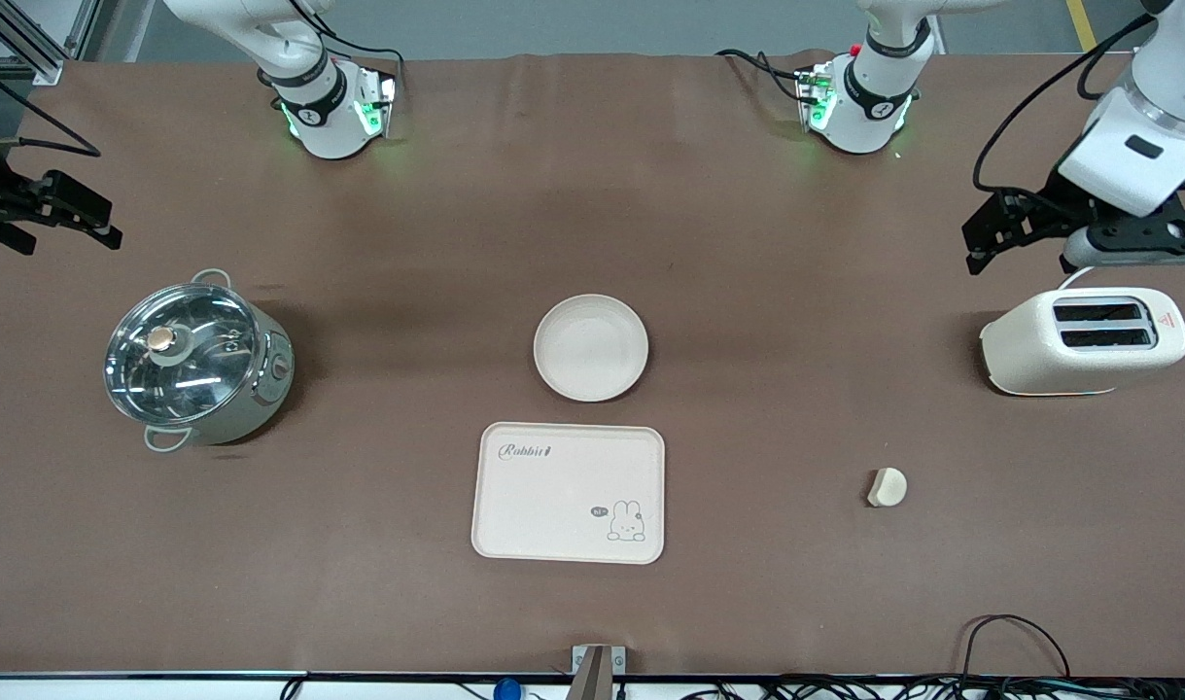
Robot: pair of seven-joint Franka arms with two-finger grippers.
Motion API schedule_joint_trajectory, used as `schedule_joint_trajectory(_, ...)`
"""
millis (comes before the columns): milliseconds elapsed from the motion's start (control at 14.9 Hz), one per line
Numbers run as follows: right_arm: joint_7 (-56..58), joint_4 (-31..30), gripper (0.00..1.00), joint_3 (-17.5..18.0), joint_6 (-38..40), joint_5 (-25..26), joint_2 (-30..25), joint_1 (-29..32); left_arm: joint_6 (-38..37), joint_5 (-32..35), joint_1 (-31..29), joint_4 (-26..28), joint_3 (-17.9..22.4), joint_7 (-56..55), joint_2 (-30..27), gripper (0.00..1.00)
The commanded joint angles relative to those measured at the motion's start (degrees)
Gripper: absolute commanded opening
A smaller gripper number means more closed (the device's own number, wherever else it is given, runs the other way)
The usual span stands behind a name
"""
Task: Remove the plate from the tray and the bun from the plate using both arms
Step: 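Open the left gripper to release the bun and raise it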
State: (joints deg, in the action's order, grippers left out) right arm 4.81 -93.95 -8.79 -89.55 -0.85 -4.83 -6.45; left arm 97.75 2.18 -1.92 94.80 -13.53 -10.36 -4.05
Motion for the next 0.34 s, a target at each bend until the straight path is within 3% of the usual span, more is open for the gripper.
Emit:
schedule_joint_trajectory(0,0.1,0.1,1.00,0.2,0.0,0.1,-0.6,0.7,2.7,-1.0,-0.2,4.7,-0.4,0.6,-2.7,1.00)
schedule_joint_trajectory(268,-0.1,0.1,1.00,0.1,0.3,0.0,-0.7,0.7,1.7,-2.5,-0.6,2.5,-0.3,1.1,-1.7,1.00)
